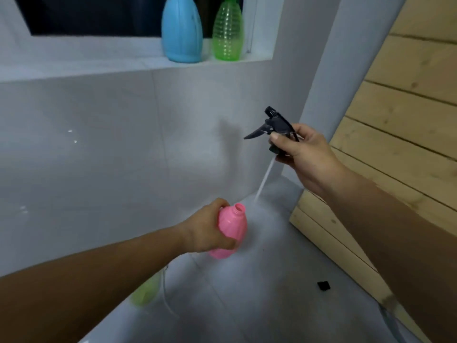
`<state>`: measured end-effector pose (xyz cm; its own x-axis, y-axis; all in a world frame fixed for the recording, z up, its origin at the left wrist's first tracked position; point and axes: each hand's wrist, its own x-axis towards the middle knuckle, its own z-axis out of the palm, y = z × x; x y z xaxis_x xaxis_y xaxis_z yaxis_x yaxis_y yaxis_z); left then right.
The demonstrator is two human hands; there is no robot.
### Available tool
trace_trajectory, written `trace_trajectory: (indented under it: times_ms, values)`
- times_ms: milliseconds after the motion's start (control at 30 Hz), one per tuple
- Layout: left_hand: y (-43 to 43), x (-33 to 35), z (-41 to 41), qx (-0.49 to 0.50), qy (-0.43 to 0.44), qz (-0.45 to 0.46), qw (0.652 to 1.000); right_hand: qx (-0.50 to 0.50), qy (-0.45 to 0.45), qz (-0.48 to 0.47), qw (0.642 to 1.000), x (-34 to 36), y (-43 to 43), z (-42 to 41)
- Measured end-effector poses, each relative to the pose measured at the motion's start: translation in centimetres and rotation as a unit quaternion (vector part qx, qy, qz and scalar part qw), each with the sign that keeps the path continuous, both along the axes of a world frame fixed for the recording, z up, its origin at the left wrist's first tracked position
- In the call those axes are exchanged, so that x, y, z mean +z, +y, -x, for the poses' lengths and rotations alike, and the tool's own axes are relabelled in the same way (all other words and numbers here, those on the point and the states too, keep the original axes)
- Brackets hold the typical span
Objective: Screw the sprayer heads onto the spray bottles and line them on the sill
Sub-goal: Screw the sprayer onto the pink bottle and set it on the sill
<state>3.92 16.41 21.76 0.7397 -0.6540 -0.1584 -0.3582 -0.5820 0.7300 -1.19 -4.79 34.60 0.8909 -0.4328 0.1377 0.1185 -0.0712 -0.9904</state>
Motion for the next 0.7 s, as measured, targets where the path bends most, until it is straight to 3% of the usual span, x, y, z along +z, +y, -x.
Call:
trace_trajectory:
  times_ms: [200, 333, 700]
  values:
    - [0.4, 5.5, 3.0, -0.012, -0.024, 0.019, 0.999, 0.004, -0.073, -0.049, 0.996, 4.8, 2.4, 4.3]
    - [0.4, 7.3, 4.7, -0.020, 0.005, 0.052, 0.998, -0.001, -0.073, -0.030, 0.997, 5.1, 3.4, 5.7]
    - [0.9, 7.2, 5.5, -0.013, 0.032, 0.067, 0.997, -0.045, -0.104, -0.068, 0.991, 5.0, 2.1, 7.2]
